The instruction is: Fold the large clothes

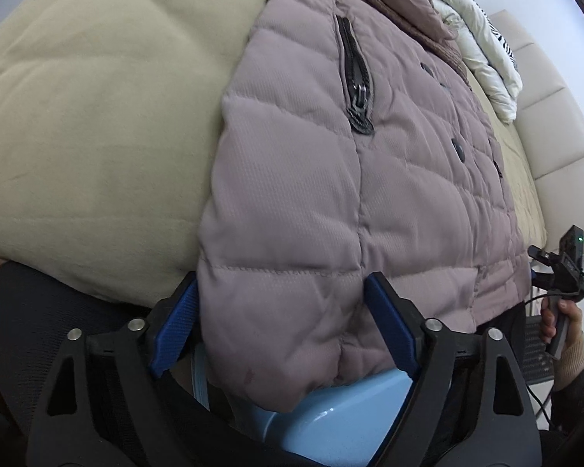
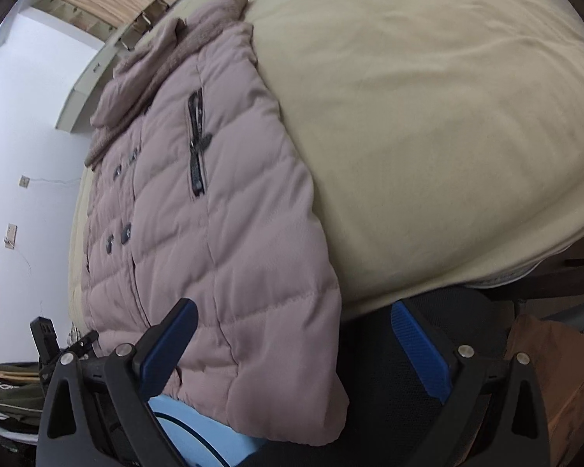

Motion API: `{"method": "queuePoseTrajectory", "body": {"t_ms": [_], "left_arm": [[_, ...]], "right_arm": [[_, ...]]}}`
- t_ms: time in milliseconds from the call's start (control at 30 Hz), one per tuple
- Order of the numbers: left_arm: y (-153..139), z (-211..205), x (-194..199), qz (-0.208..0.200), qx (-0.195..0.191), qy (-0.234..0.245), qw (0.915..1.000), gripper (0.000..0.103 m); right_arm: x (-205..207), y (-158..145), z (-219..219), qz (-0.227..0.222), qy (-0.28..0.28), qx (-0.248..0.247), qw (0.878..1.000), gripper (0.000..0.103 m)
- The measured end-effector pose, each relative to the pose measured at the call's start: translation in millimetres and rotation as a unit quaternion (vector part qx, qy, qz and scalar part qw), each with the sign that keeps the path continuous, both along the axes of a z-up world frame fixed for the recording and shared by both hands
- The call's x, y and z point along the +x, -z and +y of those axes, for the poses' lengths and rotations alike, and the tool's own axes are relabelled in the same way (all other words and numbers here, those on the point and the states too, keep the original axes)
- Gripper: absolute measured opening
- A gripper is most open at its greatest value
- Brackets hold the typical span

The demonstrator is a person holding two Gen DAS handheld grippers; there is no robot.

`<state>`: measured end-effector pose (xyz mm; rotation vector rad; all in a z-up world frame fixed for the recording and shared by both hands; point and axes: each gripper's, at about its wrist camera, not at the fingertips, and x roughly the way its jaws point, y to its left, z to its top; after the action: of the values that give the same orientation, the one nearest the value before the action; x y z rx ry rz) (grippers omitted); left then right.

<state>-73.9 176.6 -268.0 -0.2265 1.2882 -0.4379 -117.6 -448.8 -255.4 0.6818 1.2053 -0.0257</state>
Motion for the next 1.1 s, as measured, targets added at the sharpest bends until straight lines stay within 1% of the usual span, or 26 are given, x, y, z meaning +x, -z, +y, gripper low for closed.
{"method": "queuePoseTrajectory", "body": {"t_ms": [33, 100, 200, 233, 300, 400, 433, 467, 500, 533, 567, 600, 633, 700, 733, 767, 833, 867, 900, 967, 1033, 1100], "left_arm": [[1.6, -2.0, 0.0, 0.003, 0.0, 0.004, 1.0, 0.078], [7.8, -4.0, -1.1, 0.012, -0.002, 0.009, 0.9999, 0.075], [11.7, -13.2, -1.8, 0.01, 0.0, 0.01, 0.9999, 0.074], [11.9, -12.9, -1.6, 0.011, -0.001, 0.01, 0.9999, 0.074], [12.9, -13.1, -0.5, 0.016, -0.004, 0.009, 0.9998, 0.074], [13.6, -11.3, 0.1, 0.021, -0.011, 0.007, 0.9997, 0.074], [13.6, -11.0, 0.4, 0.023, -0.013, 0.007, 0.9996, 0.071], [13.7, -11.5, 0.3, 0.025, -0.016, 0.008, 0.9995, 0.068], [13.4, -12.9, 0.0, 0.028, -0.018, 0.01, 0.9994, 0.058], [12.8, -13.8, -0.8, 0.03, -0.02, 0.012, 0.9993, 0.048], [11.7, -14.2, -1.2, 0.029, -0.02, 0.014, 0.9993, 0.044], [9.9, -16.8, -1.6, 0.029, -0.018, 0.019, 0.9992, 0.035], [7.4, -19.0, -2.1, 0.026, -0.015, 0.025, 0.9992, 0.026], [1.1, -22.9, -3.9, 0.02, -0.011, 0.036, 0.9991, 0.015], [-1.6, -26.3, -5.4, 0.018, -0.01, 0.038, 0.9991, 0.012], [-5.4, -26.4, -6.4, 0.015, -0.012, 0.039, 0.999, 0.01], [-17.0, -20.5, -7.1, 0.02, -0.038, 0.033, 0.9985, 0.009], [-22.3, -17.0, -7.3, 0.022, -0.049, 0.029, 0.9981, 0.009], [-32.3, -12.3, -7.2, 0.023, -0.068, 0.024, 0.9971, 0.008], [-47.9, -6.6, -6.0, 0.018, -0.091, 0.019, 0.9955, 0.007], [-71.4, 2.2, -1.3, 0.007, -0.13, 0.004, 0.9915, 0.006], [-94.4, 13.0, 8.5, -0.009, -0.171, -0.019, 0.9851, 0.006]], "right_arm": [[0.1, 1.7, 1.1, 0.006, -0.007, 0.002, 1.0, 0.099], [0.0, 5.5, 3.7, 0.015, -0.022, 0.01, 1.0, 0.098], [0.9, 7.9, 8.1, 0.022, -0.042, 0.011, 0.999, 0.092], [1.8, 9.5, 8.8, 0.025, -0.045, 0.021, 0.998, 0.086], [4.4, 17.7, 9.9, 0.038, -0.05, 0.046, 0.997, 0.079], [7.9, 19.8, 13.8, 0.041, -0.058, 0.036, 0.997, 0.079], [7.9, 20.0, 12.4, 0.042, -0.056, 0.039, 0.997, 0.078], [6.8, 20.1, 10.2, 0.041, -0.054, 0.043, 0.997, 0.077], [6.1, 19.7, 9.7, 0.039, -0.054, 0.047, 0.997, 0.068], [5.7, 19.4, 10.2, 0.037, -0.056, 0.055, 0.996, 0.051], [5.6, 20.3, 11.5, 0.035, -0.058, 0.069, 0.995, 0.044], [4.2, 20.8, 12.6, 0.036, -0.056, 0.075, 0.995, 0.038], [3.4, 20.5, 14.6, 0.037, -0.056, 0.07, 0.995, 0.029], [0.2, 19.0, 16.0, 0.03, -0.051, 0.081, 0.995, 0.019], [-1.9, 17.0, 15.8, 0.023, -0.045, 0.087, 0.995, 0.015], [-3.4, 14.5, 15.9, 0.018, -0.042, 0.092, 0.995, 0.013], [-7.2, 5.0, 18.0, 0.0, -0.038, 0.1, 0.994, 0.011], [-8.8, -2.5, 19.1, -0.011, -0.038, 0.104, 0.994, 0.01], [-10.0, -10.8, 19.2, -0.023, -0.036, 0.107, 0.993, 0.01], [-10.5, -27.7, 15.7, -0.053, -0.024, 0.124, 0.991, 0.01], [-7.7, -48.3, 12.3, -0.09, -0.015, 0.139, 0.986, 0.01], [-1.2, -68.9, 10.7, -0.125, -0.01, 0.149, 0.981, 0.01]]}}
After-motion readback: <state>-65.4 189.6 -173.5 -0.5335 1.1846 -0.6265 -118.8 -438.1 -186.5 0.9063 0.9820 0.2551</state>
